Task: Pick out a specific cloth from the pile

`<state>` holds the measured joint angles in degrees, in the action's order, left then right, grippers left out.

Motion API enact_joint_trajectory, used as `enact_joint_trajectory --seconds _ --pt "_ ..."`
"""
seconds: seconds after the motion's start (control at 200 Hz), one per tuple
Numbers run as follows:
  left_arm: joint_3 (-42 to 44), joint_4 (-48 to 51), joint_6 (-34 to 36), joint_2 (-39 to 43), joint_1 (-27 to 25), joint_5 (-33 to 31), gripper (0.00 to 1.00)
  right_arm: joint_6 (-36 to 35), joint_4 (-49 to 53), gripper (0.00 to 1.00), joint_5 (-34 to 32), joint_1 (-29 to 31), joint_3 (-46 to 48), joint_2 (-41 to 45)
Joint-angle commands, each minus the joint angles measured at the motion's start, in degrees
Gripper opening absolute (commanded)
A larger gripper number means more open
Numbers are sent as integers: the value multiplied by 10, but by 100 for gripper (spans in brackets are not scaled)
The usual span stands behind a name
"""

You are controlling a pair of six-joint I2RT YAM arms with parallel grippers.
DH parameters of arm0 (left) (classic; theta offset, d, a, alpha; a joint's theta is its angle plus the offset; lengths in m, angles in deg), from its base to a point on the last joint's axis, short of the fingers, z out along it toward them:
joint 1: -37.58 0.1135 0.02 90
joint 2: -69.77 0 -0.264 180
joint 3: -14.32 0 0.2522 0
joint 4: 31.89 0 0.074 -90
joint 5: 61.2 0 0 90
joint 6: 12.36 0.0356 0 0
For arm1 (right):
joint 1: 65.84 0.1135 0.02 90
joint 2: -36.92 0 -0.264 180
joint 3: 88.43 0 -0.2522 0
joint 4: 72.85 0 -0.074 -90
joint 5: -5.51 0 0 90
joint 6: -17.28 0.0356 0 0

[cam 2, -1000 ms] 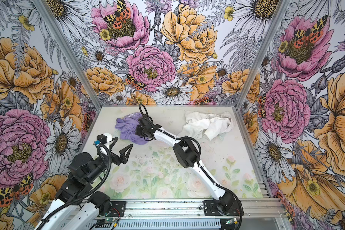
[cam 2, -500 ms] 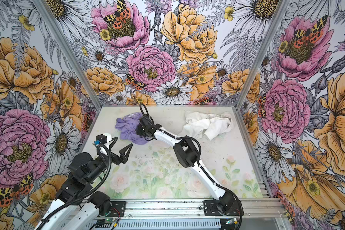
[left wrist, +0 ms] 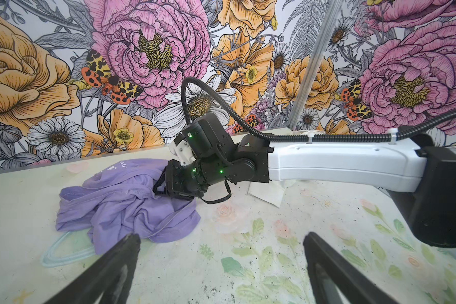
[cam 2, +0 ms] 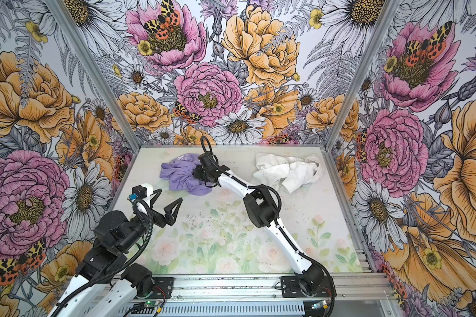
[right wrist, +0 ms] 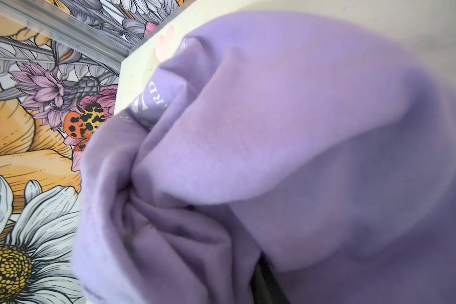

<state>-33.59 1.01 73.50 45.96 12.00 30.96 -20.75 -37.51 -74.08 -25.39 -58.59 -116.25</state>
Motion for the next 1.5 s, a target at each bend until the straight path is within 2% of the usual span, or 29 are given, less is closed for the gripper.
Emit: enact_joint_trajectory --seconds 0.0,0.195,0.44,0.891,1.051,1.186,1.371,1.496 --pt "5 2 0 6 6 -14 99 -4 -3 43 11 -1 -23 23" --pt "4 4 1 6 6 -17 99 -18 -3 57 11 6 -1 77" --pt "4 5 3 7 7 -22 99 -42 -4 69 -10 15 61 165" --pt "6 6 5 14 7 -51 99 -102 -24 82 -44 18 167 319" --pt "4 -2 -71 6 7 -170 99 -157 -72 87 -93 15 289 429" --pt "32 -66 -96 -10 7 -241 99 -204 -121 90 -123 -1 417 541" --pt "82 -180 -81 -54 7 -313 99 -258 -240 93 -156 -51 653 717" --pt "129 -281 -34 -91 9 -377 99 -313 -242 94 -189 -95 768 821"
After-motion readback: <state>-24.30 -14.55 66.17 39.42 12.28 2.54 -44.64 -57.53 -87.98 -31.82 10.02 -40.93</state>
